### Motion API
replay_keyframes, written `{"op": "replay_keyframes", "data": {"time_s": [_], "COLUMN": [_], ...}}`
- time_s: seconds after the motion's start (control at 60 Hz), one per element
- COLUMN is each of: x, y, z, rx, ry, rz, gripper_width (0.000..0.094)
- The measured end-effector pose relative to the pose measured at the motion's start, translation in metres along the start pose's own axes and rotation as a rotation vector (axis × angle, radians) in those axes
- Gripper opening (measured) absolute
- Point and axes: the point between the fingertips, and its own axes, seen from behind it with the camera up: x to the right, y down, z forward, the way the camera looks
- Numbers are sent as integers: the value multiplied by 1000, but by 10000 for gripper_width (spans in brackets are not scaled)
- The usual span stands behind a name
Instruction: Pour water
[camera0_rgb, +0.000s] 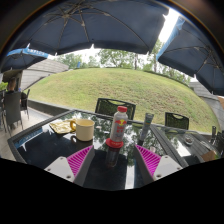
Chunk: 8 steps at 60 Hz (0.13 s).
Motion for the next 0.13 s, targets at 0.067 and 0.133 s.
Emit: {"op": "replay_keyframes", "data": {"time_s": [0.067,0.133], "x": [2,-6], "y": [-1,-6], "z": [-4,-5], "rx": [8,34], "ry": [13,-6], "rz": [9,53], "gripper_width": [838,837]}}
